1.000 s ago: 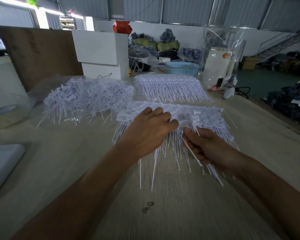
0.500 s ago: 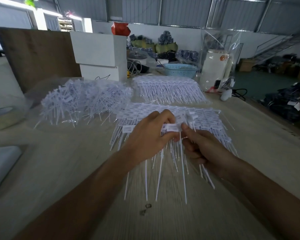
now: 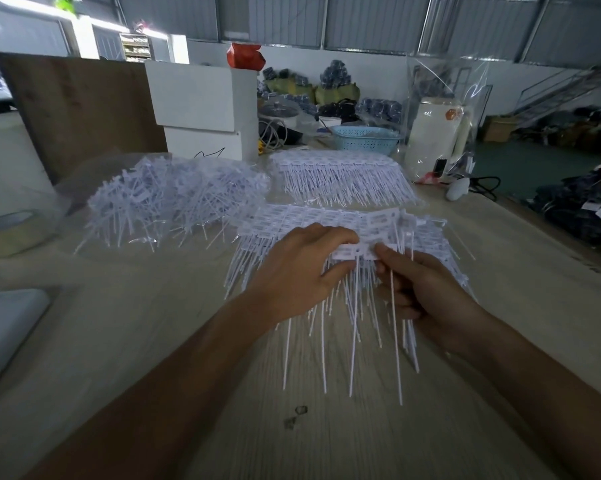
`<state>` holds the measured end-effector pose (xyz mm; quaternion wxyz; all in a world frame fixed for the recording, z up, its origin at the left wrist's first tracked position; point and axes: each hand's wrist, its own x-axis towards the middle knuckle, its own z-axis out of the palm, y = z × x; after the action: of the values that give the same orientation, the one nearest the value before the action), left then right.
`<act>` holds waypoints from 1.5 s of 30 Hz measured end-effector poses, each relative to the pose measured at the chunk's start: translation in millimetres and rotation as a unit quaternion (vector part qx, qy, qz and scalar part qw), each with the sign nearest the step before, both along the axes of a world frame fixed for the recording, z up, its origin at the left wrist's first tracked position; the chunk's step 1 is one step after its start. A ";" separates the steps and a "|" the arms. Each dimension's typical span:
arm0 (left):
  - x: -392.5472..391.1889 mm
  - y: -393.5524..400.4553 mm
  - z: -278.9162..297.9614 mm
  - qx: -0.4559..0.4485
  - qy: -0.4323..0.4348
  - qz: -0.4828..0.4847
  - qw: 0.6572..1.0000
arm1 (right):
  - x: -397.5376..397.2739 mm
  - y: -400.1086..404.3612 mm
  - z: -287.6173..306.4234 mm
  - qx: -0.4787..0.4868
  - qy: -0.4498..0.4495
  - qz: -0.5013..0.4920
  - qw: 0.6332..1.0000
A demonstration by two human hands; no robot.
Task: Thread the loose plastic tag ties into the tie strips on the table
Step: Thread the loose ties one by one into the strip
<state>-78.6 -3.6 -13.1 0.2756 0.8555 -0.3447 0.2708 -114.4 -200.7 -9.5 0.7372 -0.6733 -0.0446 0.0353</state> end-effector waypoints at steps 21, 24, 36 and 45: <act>5.4 -3.3 -2.2 -0.100 0.130 -0.092 0.982 | -4.3 3.5 1.8 -0.211 -0.225 -0.028 0.951; 5.9 -3.3 -1.3 -0.144 0.149 -0.118 0.971 | -5.1 3.9 3.3 -0.175 -0.205 -0.027 0.962; 10.5 -6.0 -6.7 -0.161 0.099 -0.083 0.978 | -2.2 -0.3 -2.9 -0.042 -0.058 0.031 0.997; 10.0 -2.2 -5.5 -0.109 0.056 -0.040 0.992 | -4.5 2.3 -0.8 -0.036 -0.046 0.018 0.998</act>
<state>-68.6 -5.8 -18.6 0.3970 0.8196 -0.3312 0.2471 -118.9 -198.4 -10.3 0.7091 -0.6992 -0.0893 0.0197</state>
